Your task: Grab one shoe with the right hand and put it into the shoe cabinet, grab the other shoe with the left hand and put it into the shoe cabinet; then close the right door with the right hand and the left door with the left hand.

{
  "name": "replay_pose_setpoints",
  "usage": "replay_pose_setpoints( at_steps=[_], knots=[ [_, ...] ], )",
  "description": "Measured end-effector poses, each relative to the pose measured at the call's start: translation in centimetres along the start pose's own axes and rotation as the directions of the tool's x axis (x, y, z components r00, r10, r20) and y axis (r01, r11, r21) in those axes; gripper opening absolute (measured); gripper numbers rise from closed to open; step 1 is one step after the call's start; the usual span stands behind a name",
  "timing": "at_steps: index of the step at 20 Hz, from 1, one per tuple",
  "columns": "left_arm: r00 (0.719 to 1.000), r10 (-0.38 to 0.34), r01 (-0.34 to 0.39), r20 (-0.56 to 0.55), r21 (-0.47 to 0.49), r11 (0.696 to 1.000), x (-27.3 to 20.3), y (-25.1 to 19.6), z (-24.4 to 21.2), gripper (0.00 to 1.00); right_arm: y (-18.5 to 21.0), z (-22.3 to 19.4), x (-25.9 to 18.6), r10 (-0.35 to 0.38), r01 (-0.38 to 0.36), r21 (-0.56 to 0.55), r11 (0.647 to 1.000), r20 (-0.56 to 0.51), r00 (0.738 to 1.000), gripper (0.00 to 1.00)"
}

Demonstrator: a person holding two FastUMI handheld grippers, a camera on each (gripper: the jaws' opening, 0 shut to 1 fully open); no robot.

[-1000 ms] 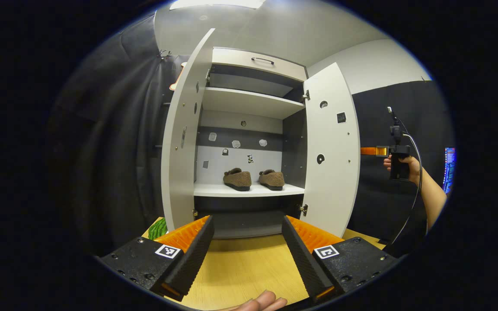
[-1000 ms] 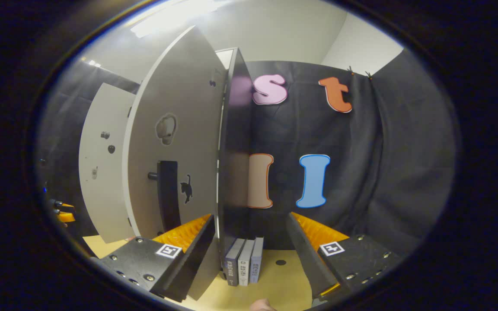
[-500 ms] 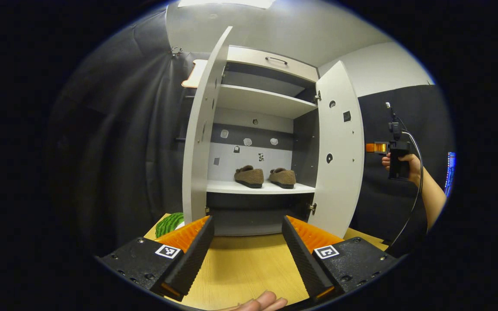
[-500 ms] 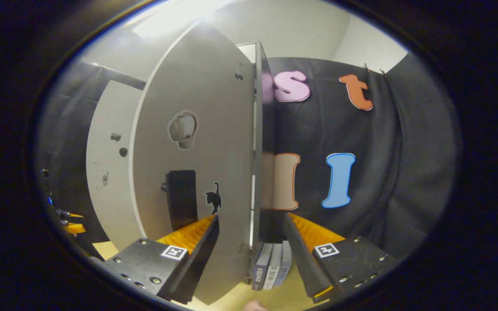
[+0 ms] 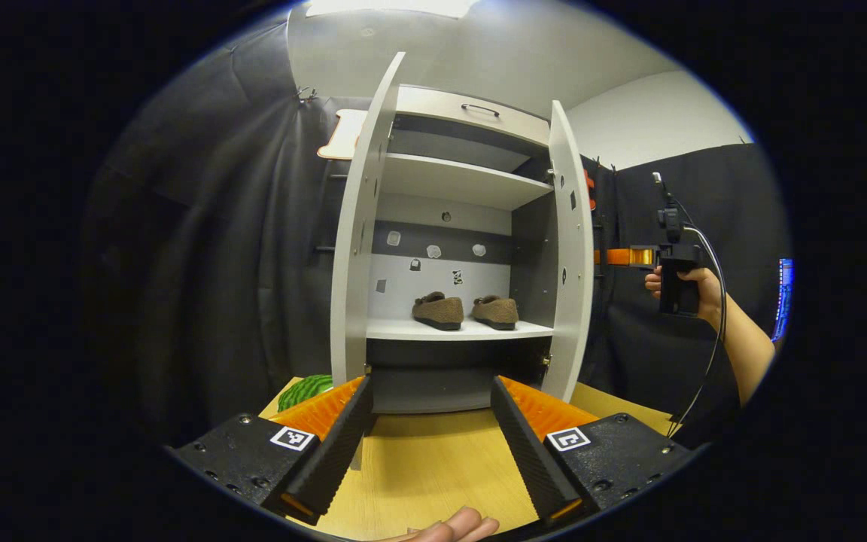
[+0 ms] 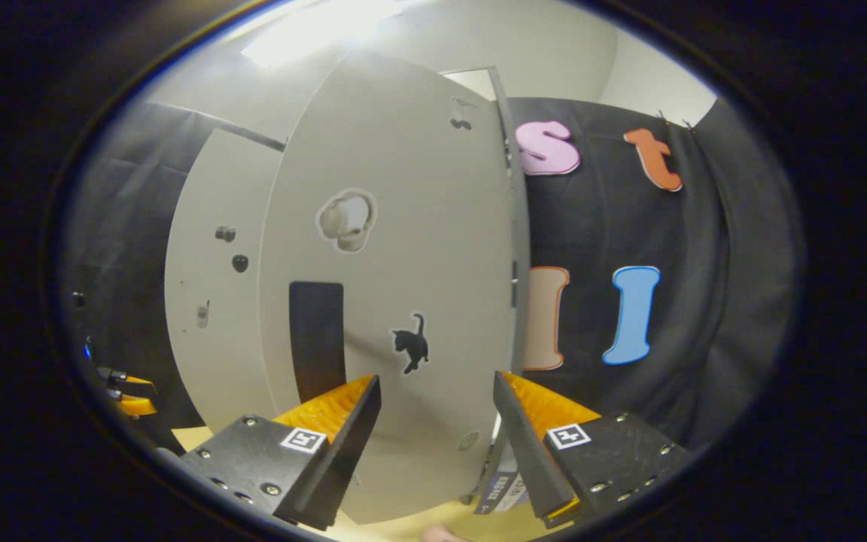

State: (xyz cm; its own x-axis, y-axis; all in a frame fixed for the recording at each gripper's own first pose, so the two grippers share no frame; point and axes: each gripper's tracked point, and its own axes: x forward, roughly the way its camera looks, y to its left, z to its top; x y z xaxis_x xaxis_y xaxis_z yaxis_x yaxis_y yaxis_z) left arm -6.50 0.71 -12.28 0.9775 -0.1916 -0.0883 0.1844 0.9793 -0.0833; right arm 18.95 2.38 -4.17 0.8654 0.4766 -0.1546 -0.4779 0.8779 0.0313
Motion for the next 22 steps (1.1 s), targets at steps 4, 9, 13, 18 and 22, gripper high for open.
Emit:
replay_pose_setpoints(
  at_steps=[4, 9, 13, 18, 22],
  knots=[
    [0.999, 0.033, -0.033, -0.018, 0.006, 0.999, -1.1, 1.4, -0.4, 0.96, 3.0, -1.5, 1.1, 0.039, -0.039, 0.02, 0.999, -0.011, 0.999, 0.92],
    [0.996, 0.082, -0.082, -0.027, 0.02, 0.996, -2.0, 4.4, -0.5, 0.97, 5.4, -2.8, 0.9, 0.051, -0.051, 0.017, 0.999, 0.028, 0.998, 0.96],
    [0.991, 0.131, -0.13, -0.022, 0.01, 0.991, -2.7, 7.3, 0.2, 0.96, 7.3, -4.0, -1.3, 0.07, -0.074, 0.091, 0.993, 0.055, 0.996, 0.96],
    [0.976, 0.218, -0.218, 0.012, -0.011, 0.976, -3.2, 12.3, 2.7, 0.96, 9.5, -4.9, -5.3, 0.067, -0.081, 0.115, 0.99, 0.119, 0.991, 0.96],
    [0.971, 0.231, -0.233, 0.063, 0.018, 0.972, -1.8, 15.2, 5.6, 0.96, 11.2, -5.6, -9.3, 0.024, -0.045, 0.142, 0.989, 0.144, 0.989, 0.96]
  ],
)
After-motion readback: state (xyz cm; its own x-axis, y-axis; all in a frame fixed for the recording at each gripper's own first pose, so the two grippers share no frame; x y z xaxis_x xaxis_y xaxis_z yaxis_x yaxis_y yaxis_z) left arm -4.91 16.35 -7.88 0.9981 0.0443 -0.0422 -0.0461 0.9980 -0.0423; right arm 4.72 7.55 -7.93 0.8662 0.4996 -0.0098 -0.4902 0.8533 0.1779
